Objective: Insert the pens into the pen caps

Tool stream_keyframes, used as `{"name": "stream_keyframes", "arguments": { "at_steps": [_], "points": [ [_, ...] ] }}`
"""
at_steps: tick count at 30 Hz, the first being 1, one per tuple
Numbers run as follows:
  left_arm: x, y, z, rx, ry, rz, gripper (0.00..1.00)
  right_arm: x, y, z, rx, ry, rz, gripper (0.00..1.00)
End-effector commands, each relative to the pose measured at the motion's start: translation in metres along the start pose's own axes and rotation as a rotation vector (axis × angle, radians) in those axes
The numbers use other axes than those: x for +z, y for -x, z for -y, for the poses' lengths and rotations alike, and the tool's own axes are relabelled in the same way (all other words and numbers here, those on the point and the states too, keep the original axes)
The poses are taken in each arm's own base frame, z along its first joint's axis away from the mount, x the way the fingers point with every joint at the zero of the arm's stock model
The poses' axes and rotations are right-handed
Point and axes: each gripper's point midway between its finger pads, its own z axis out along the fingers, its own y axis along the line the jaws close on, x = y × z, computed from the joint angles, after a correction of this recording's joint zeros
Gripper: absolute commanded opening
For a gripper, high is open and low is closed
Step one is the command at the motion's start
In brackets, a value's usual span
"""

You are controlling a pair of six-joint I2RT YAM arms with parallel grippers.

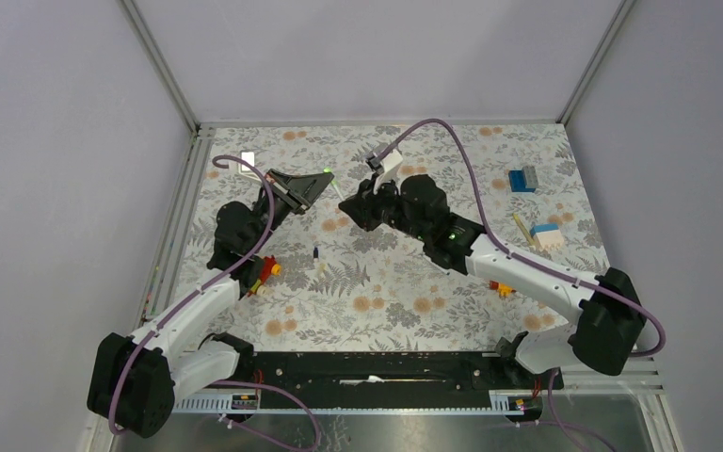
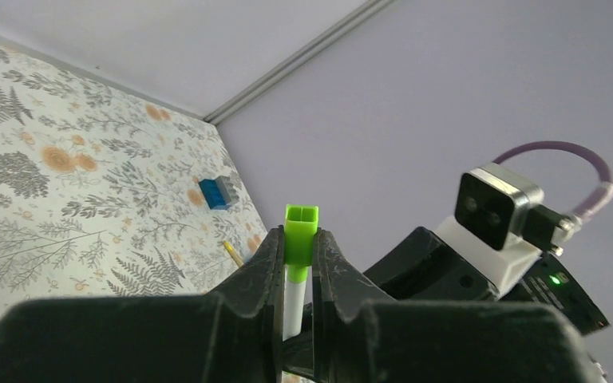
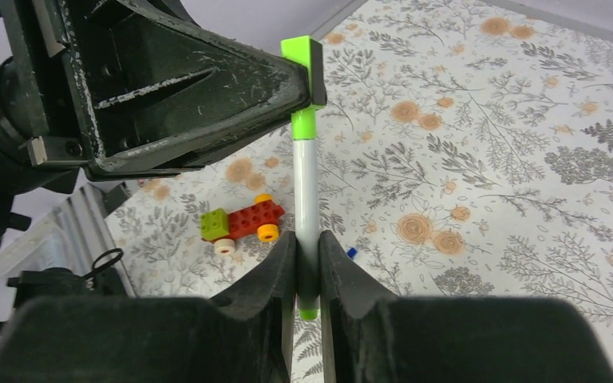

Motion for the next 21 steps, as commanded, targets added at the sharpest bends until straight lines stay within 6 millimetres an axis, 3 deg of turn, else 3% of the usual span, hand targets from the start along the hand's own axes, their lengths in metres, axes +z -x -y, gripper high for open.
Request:
{"name": "stream_keyframes", "arguments": {
  "at_steps": [1,14,21],
  "points": [
    [-0.013,-0.047,0.005,-0.077,-0.026,-0.204,0.00,0.011,0.082,0.010,-0.102,-0.163,0.241,0.00],
    [-0.009,-0.056,-0.015,-0.142,0.108,-0.230,0.00,0.027,0.094,0.022,-0.205,-0.415,0.235,0.00],
    [-0.009,-0.059,-0.011,-0.148,0.105,-0.242,0.00,0.032,0.094,0.004,-0.195,-0.317,0.237,0.00]
  ]
}}
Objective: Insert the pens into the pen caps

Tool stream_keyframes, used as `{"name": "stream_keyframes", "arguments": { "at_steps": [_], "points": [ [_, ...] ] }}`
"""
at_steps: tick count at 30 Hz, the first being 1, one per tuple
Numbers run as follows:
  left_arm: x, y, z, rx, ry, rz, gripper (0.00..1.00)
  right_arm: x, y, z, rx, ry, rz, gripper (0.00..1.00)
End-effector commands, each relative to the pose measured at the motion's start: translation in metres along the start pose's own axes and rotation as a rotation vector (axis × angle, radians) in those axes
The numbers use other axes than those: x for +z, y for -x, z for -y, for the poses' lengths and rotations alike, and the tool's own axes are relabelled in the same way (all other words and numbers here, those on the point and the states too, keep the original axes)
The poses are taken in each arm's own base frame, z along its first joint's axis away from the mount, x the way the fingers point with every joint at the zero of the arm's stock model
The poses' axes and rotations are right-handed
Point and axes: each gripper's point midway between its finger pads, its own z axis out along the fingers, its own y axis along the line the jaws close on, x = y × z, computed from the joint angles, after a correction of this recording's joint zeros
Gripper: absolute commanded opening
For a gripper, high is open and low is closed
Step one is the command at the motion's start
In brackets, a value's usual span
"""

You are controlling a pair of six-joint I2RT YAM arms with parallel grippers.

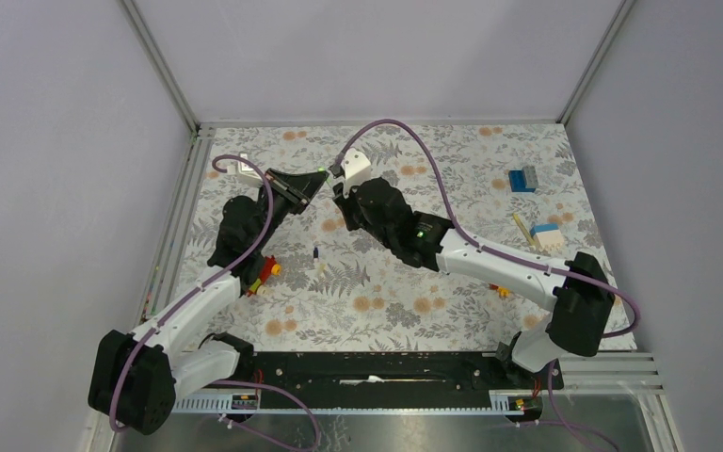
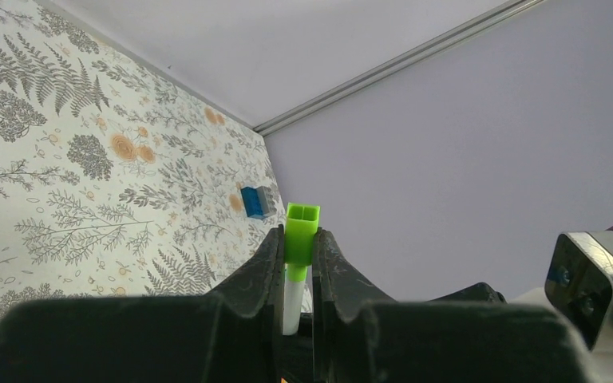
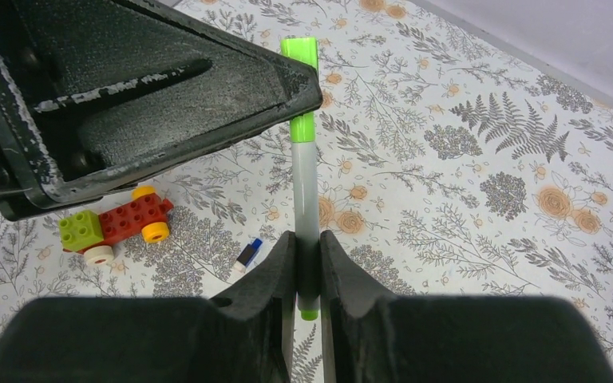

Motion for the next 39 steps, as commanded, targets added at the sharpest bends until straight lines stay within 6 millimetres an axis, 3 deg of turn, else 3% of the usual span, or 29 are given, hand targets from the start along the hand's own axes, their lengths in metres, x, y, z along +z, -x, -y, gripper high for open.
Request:
{"name": "stream_keyframes", "arguments": {
  "at_steps": [1,7,12,26,39],
  "points": [
    [-0.021,-0.067,0.020,-0.061,-0.066,-0.315,0.00,-0.010,0.109,0.007,0.114,-0.001,0.335,0.00],
    [-0.026,-0.068,0.029,-0.038,-0.124,-0.324,0.00,-0.026,0.121,-0.016,0.148,0.194,0.374,0.00],
    [-0.035,-0.067,0.045,-0.009,-0.196,-0.335,0.00,-0.041,0.132,-0.017,0.211,0.309,0.405,0.00],
    [-0.058,-0.073,0.065,0.068,-0.310,-0.389,0.00,-0.077,0.142,-0.022,0.300,0.679,0.446,0.00],
    [-0.071,-0.079,0.073,0.114,-0.374,-0.424,0.00,-0.105,0.142,-0.026,0.313,0.928,0.459,0.00]
  ]
}}
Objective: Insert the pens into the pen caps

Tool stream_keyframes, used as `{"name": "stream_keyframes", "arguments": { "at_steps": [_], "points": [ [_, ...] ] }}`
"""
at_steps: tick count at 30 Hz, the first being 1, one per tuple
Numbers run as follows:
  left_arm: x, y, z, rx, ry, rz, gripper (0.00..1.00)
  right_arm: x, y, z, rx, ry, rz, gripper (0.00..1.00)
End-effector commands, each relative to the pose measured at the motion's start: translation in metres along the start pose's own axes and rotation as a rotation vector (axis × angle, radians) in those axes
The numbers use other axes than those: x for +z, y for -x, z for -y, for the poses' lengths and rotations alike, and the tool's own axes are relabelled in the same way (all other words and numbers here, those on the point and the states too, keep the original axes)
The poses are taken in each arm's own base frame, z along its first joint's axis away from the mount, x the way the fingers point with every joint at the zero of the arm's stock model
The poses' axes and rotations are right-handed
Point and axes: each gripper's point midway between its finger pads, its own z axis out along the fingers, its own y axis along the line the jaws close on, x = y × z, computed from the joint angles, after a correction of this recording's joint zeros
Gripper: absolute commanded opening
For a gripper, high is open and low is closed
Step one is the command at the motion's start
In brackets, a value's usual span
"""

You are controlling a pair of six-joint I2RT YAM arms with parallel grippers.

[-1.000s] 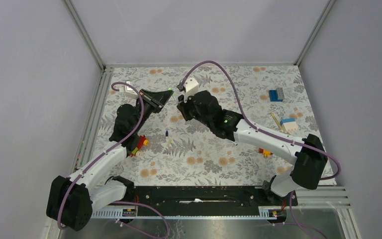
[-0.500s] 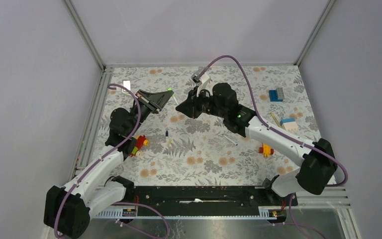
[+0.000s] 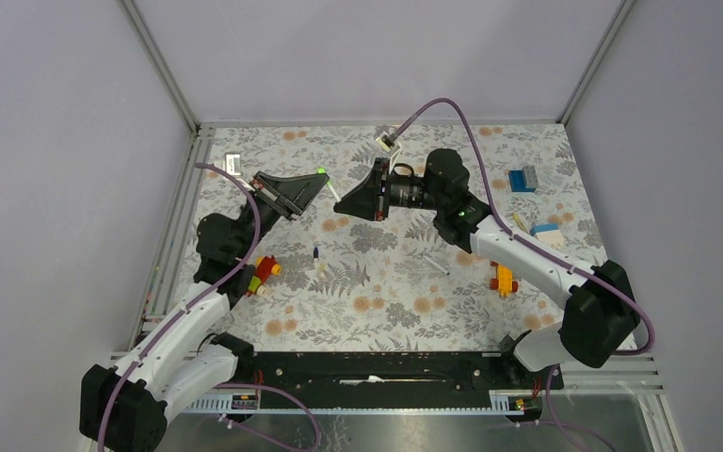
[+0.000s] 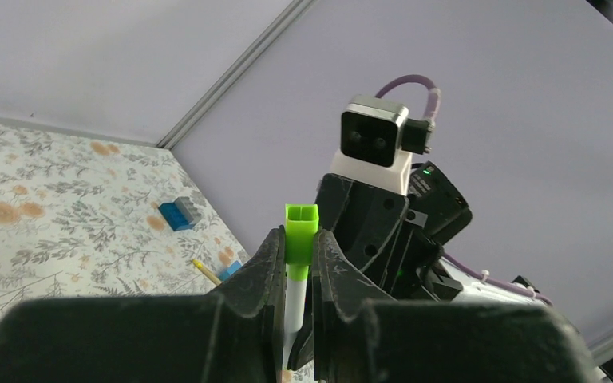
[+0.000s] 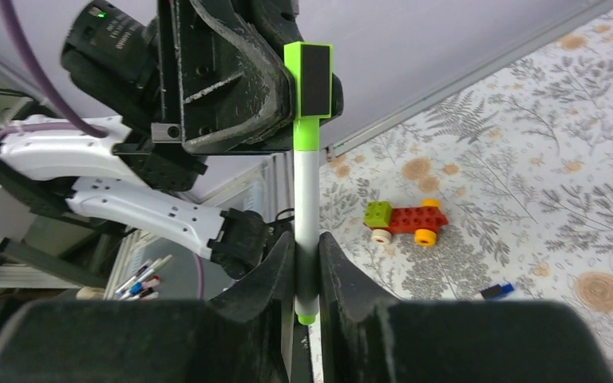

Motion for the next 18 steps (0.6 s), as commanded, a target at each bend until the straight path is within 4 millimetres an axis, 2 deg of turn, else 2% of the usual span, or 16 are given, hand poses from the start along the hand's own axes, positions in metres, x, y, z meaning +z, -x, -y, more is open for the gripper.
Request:
{"name": "stream_keyframes", "arguments": {
  "at_steps": [1,8,18],
  "points": [
    [-0.028,-0.079,0.007,-0.082,-0.073,-0.357,0.00,-0.011,0.083,-0.052,-0.204,0.187,0.262,0.00],
    [-0.027,-0.081,0.001,-0.078,-0.045,-0.360,0.00,-0.009,0.084,-0.040,-0.188,0.146,0.270,0.00],
    [-0.022,-0.085,-0.029,-0.102,0.094,-0.361,0.00,-0.008,0.089,0.032,-0.190,-0.242,0.285,0.00]
  ]
}}
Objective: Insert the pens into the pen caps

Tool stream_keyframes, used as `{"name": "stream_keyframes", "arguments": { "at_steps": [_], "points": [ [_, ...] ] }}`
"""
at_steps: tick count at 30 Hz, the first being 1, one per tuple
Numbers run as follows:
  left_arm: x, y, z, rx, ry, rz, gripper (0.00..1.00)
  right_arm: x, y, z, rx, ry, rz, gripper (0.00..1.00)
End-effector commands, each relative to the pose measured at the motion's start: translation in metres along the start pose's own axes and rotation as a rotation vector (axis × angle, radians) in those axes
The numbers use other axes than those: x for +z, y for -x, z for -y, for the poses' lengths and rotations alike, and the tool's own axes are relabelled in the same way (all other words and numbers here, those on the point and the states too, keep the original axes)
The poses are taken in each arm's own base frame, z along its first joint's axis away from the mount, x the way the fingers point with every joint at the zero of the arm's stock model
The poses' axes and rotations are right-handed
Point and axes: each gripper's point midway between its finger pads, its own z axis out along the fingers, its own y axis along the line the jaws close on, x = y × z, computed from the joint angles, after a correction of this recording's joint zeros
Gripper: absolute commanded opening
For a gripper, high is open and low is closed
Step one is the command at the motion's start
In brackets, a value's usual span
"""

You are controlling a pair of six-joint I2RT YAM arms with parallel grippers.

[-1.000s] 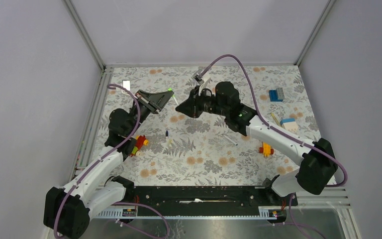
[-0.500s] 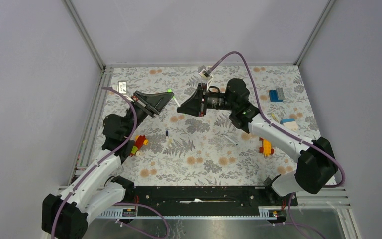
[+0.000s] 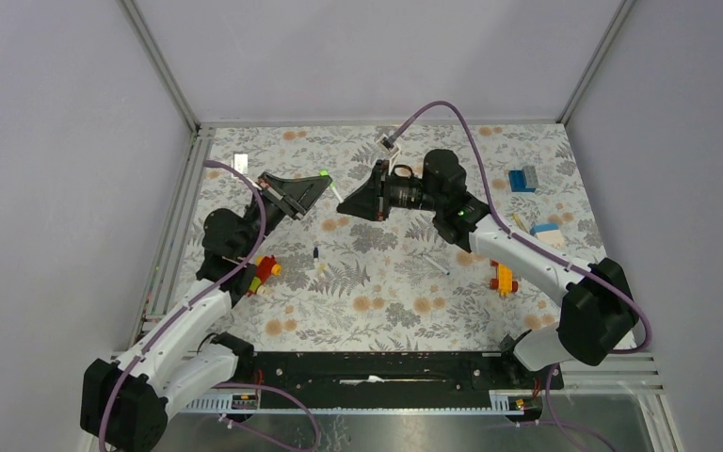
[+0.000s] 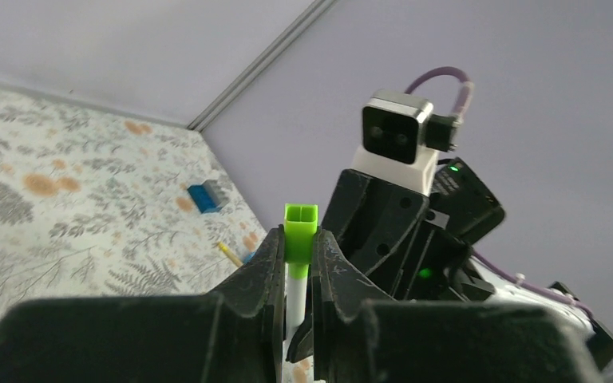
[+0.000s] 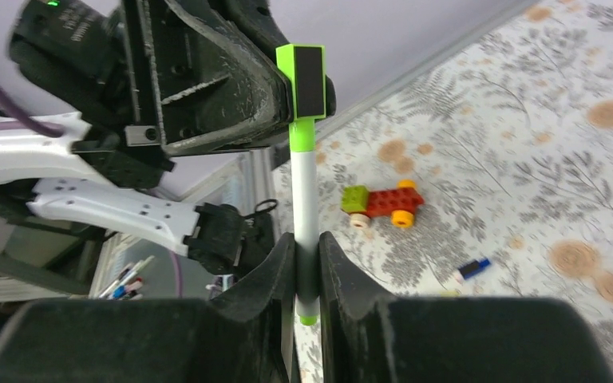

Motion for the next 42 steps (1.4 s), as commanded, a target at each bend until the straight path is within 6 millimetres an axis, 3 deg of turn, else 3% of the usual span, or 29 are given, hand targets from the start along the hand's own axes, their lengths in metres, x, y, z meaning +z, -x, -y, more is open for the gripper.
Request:
{"name": "stream_keyframes", "arguments": {
  "at_steps": [1,6,13,24,42],
  "points": [
    [-0.019,-0.078,-0.019,-0.117,0.065,-0.333,0.00,-0.006,0.095,0.022,-0.212,-0.260,0.302,0.00],
    [-0.016,-0.077,-0.029,-0.131,0.123,-0.327,0.00,-0.009,0.089,0.038,-0.267,-0.413,0.285,0.00],
    [-0.010,-0.077,-0.030,-0.152,0.130,-0.325,0.00,-0.003,0.081,0.043,-0.311,-0.529,0.267,0.00],
    [0.003,-0.088,-0.051,-0.212,0.222,-0.325,0.00,0.000,0.086,0.058,-0.332,-0.768,0.284,0.00],
    [0.006,-0.093,-0.064,-0.210,0.299,-0.333,0.00,0.010,0.073,0.061,-0.374,-0.799,0.248,0.00]
  ]
}}
